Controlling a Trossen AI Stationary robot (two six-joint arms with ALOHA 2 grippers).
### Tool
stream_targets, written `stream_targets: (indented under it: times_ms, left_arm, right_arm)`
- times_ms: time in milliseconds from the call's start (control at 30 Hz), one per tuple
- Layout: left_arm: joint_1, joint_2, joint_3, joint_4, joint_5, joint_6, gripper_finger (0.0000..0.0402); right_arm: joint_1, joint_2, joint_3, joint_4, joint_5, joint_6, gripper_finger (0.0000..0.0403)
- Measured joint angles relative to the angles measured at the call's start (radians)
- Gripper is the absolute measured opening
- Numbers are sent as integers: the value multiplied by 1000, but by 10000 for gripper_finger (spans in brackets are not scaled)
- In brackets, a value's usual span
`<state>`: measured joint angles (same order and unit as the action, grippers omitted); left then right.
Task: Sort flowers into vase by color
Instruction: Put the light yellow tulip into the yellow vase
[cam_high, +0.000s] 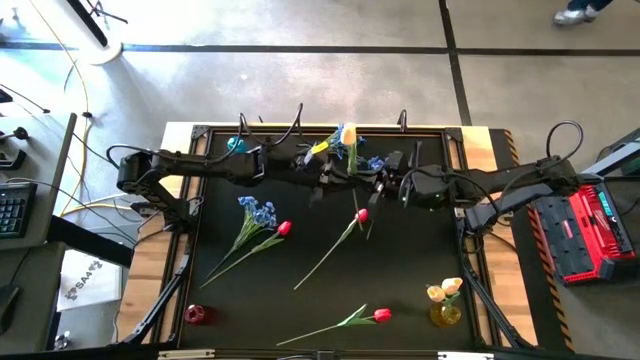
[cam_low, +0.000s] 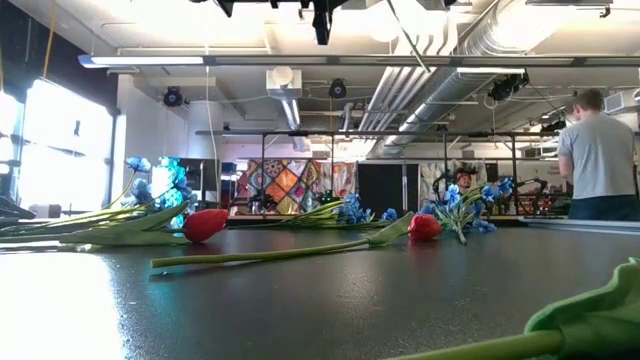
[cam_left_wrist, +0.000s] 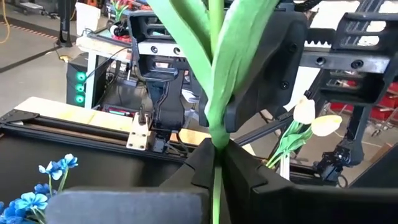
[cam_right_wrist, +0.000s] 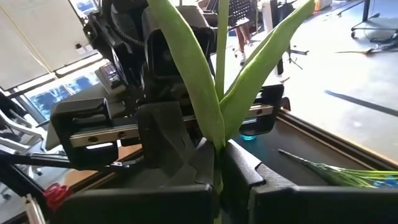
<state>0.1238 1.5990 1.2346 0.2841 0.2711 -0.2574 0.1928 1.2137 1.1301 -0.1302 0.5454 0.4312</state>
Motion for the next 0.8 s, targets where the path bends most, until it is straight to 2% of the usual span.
stream_targets:
  times_ms: [167, 333, 433, 533, 667, 800]
  left_arm:
    - [-5, 0, 0, -1, 2, 6, 3]
    - [-8, 0, 0, -2, 32, 7, 1]
    - [-10, 0, 0, -2, 52, 15, 1]
    - [-17, 0, 0, -2, 54, 49, 1]
    - [-27, 0, 0, -16, 75, 85, 0]
    - [-28, 0, 0, -42, 97, 95, 0]
  right_arm:
    - [0, 0, 0, -3, -4, 14, 14]
    - [0, 0, 1, -35, -12, 44, 82]
    - [-7, 0, 1, -47, -72, 46, 127]
    - [-10, 0, 1, -46, -110, 42, 151]
    - [-10, 0, 1, -47, -132, 40, 139]
    - [-10, 1, 1, -51, -176, 34, 89]
